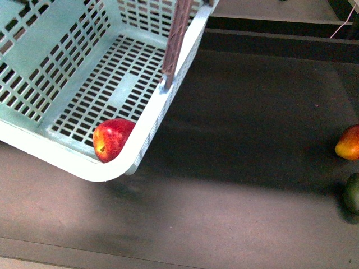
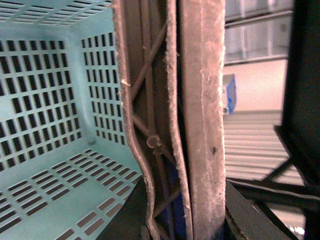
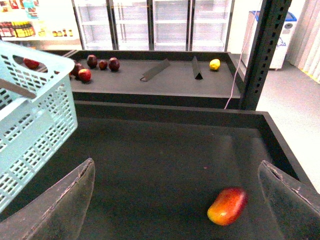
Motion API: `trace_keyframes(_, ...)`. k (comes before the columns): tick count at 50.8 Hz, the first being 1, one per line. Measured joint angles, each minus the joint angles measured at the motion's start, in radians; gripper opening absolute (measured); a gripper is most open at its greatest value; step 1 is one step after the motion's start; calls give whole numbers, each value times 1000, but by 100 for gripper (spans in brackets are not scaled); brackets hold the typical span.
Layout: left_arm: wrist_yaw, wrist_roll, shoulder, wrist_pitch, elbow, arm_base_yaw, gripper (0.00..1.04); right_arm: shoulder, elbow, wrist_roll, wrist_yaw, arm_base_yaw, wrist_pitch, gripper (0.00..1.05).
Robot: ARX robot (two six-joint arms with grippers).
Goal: Pick apple with right arm and hold basket with left
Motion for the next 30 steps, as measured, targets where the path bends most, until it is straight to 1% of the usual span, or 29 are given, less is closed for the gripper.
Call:
trace_keyframes(4, -10, -22, 63, -35, 11, 52, 19, 0, 0, 0, 0, 0, 0, 96)
trace_keyframes(14, -34, -72, 188, -74, 67, 142, 19, 0, 0, 0, 0, 0, 0, 96)
trace_keyframes(23, 14, -96, 301, -113, 119, 161, 19, 0, 0, 0, 0, 0, 0, 96)
trace_keyframes(30, 25, -107, 337, -112, 149, 171, 19, 0, 0, 0, 0, 0, 0, 96)
